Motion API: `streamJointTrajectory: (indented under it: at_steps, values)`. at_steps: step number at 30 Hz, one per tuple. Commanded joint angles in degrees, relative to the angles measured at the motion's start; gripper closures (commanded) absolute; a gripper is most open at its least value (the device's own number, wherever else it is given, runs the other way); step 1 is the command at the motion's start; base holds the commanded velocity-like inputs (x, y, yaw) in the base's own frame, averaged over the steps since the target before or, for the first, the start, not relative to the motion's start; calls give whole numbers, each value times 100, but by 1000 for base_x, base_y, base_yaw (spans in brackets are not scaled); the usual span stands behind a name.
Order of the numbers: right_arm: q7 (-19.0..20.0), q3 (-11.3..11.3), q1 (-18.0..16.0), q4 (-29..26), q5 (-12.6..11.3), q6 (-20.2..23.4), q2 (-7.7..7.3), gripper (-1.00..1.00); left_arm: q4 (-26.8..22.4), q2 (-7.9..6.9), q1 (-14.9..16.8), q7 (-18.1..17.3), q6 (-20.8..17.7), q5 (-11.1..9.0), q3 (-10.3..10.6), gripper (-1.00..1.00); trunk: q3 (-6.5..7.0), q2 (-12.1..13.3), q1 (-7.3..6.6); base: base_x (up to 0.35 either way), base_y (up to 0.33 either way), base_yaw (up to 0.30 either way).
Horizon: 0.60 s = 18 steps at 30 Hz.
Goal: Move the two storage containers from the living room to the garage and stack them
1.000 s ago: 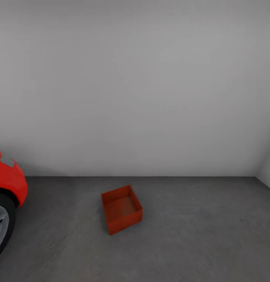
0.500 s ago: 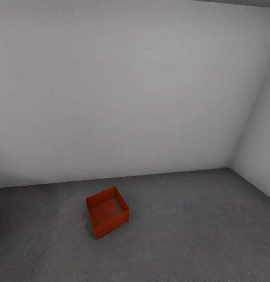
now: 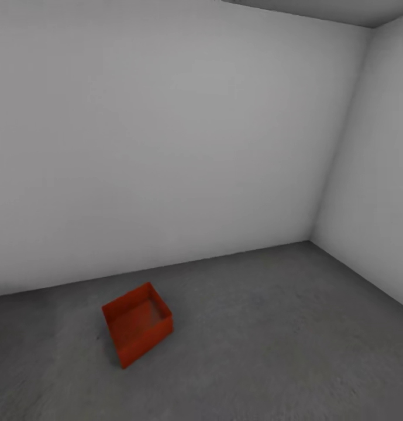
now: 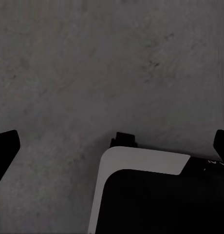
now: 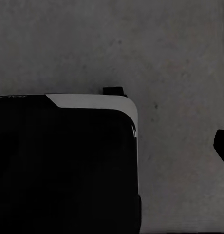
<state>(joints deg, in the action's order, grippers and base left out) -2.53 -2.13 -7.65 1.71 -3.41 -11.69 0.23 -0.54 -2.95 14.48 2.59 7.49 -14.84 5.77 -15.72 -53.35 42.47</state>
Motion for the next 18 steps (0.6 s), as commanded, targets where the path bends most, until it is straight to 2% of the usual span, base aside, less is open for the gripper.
streamJointTrajectory:
  at_steps: [1,18]
  values:
    - [-11,-24,-9,17,-29,-36,3,-100,1,-2,2,14,16,-45,49,-100,-7,-5,0,0,0,-295]
    - [-11,-24,-9,22,-39,-40,3,-100,1,-1,2,14,16,-45,48,-100,-7,-5,0,0,0,-295]
